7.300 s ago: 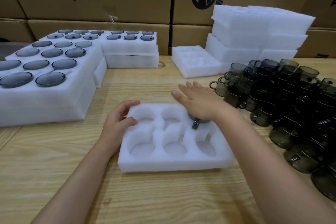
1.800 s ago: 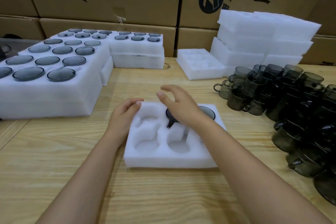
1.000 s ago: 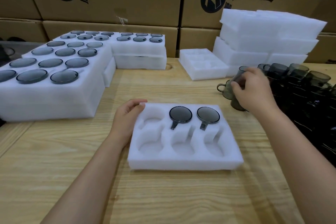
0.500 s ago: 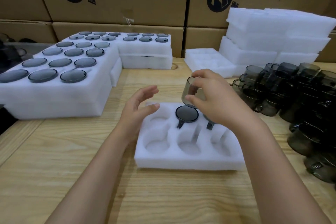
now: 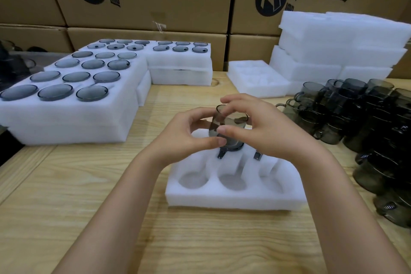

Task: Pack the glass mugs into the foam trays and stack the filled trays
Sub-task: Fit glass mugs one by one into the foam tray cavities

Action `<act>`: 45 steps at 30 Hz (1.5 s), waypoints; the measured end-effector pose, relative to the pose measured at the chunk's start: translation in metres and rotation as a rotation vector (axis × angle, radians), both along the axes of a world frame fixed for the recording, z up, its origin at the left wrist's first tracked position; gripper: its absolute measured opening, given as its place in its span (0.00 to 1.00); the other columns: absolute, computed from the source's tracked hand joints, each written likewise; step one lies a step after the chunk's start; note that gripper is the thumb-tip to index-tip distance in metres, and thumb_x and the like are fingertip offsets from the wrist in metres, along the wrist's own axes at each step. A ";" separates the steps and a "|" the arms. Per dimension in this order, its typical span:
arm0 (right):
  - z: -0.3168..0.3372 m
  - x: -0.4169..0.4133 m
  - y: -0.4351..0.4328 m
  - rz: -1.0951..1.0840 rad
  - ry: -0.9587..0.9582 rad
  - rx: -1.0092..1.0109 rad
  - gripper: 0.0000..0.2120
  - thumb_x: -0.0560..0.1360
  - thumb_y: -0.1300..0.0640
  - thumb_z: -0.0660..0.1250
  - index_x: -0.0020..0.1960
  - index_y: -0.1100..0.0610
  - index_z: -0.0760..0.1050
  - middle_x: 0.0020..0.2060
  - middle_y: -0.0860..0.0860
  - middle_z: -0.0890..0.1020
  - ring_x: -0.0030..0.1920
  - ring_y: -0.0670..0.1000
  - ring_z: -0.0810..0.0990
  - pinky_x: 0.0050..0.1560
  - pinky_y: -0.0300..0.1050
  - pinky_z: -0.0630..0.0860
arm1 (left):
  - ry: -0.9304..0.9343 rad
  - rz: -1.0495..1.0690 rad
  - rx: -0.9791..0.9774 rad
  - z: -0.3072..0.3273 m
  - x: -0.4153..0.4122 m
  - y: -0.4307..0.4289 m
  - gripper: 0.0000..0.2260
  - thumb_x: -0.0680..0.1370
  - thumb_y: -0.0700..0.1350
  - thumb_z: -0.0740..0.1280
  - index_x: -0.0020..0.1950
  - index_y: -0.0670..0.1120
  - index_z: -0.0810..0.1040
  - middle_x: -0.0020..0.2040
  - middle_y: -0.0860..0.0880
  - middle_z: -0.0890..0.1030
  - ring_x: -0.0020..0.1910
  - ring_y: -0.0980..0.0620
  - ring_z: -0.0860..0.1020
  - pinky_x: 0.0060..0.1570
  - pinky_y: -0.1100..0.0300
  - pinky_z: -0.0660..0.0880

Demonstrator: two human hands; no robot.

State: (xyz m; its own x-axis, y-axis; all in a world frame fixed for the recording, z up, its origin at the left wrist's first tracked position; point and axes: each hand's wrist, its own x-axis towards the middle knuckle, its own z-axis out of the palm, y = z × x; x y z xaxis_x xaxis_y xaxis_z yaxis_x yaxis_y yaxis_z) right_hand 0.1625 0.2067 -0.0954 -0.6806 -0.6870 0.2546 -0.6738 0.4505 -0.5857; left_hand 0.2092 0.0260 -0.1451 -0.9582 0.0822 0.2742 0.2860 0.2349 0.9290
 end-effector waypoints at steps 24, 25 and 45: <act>-0.011 0.010 -0.024 -0.252 0.080 -0.066 0.28 0.59 0.39 0.74 0.56 0.45 0.70 0.43 0.38 0.68 0.50 0.44 0.69 0.40 0.33 0.64 | 0.037 0.154 0.076 -0.011 -0.007 0.019 0.28 0.56 0.51 0.75 0.51 0.52 0.67 0.44 0.52 0.74 0.39 0.55 0.76 0.39 0.60 0.74; -0.009 0.010 -0.022 -0.238 0.049 -0.072 0.29 0.59 0.38 0.73 0.57 0.45 0.70 0.44 0.38 0.69 0.51 0.44 0.69 0.41 0.30 0.63 | 0.045 0.164 0.067 -0.011 -0.007 0.018 0.28 0.56 0.51 0.75 0.51 0.52 0.67 0.44 0.53 0.74 0.39 0.56 0.76 0.40 0.61 0.74; -0.020 -0.008 -0.009 0.096 -0.543 -0.553 0.19 0.74 0.67 0.67 0.61 0.50 0.74 0.58 0.53 0.80 0.58 0.55 0.78 0.56 0.51 0.78 | -0.043 -0.028 0.266 -0.004 -0.003 -0.016 0.26 0.68 0.47 0.68 0.66 0.47 0.73 0.59 0.49 0.81 0.59 0.49 0.78 0.57 0.57 0.74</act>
